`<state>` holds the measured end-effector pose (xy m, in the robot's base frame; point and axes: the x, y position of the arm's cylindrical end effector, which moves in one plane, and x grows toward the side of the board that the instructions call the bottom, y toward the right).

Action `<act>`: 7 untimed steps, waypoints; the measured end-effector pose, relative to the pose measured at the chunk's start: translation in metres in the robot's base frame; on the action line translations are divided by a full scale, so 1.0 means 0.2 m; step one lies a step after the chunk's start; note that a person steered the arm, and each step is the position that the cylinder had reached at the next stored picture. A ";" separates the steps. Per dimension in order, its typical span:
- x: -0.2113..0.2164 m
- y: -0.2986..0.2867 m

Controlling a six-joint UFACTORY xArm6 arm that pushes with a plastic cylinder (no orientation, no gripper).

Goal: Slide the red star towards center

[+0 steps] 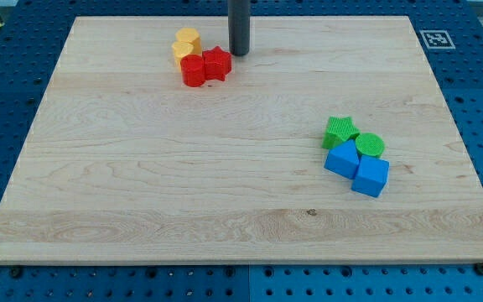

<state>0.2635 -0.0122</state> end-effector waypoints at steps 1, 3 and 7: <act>-0.06 -0.19; 0.12 -0.23; 0.40 0.14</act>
